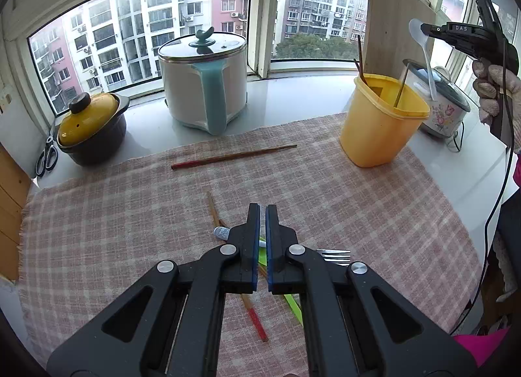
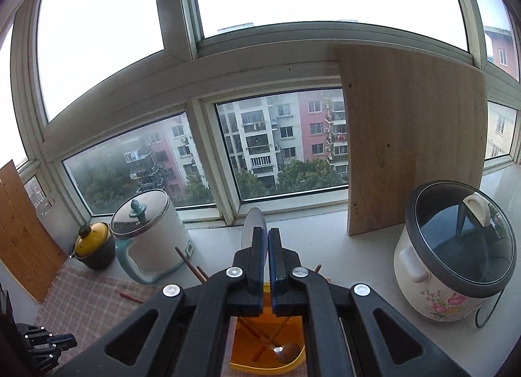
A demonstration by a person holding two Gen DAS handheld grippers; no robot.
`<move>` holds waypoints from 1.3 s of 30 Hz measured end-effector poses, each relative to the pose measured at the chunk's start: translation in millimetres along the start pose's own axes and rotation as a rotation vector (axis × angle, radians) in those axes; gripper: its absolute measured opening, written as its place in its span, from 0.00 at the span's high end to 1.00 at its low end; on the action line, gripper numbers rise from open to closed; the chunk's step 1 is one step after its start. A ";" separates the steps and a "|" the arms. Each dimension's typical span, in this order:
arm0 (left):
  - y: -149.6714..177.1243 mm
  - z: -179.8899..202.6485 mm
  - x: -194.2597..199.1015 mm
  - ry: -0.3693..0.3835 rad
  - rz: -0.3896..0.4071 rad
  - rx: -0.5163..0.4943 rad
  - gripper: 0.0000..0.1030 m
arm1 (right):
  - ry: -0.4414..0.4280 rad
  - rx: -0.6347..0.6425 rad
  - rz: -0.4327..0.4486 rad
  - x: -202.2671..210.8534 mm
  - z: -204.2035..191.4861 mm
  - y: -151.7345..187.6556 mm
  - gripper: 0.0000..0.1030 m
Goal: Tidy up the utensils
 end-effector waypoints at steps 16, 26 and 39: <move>27.1 -35.3 8.1 -0.052 -0.022 0.082 0.70 | 0.040 0.033 -0.065 -34.4 2.1 18.5 0.62; 48.9 -48.4 4.6 -0.066 -0.053 0.101 0.70 | -0.034 0.050 -0.016 8.2 -11.4 35.0 0.30; 52.5 -54.8 -20.3 -0.033 -0.107 0.068 0.70 | -0.272 0.144 -0.196 28.5 -83.9 122.7 0.17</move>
Point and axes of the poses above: each gripper's, at about its wrist camera, not at the fingertips, and x roughly against the way its jaws point, z to its right, y to its underside, the point moved 4 cm from there along -x, roughly the way its jaws point, and after that the axes turned 6 degrees about -z, right-handed, at the moved point
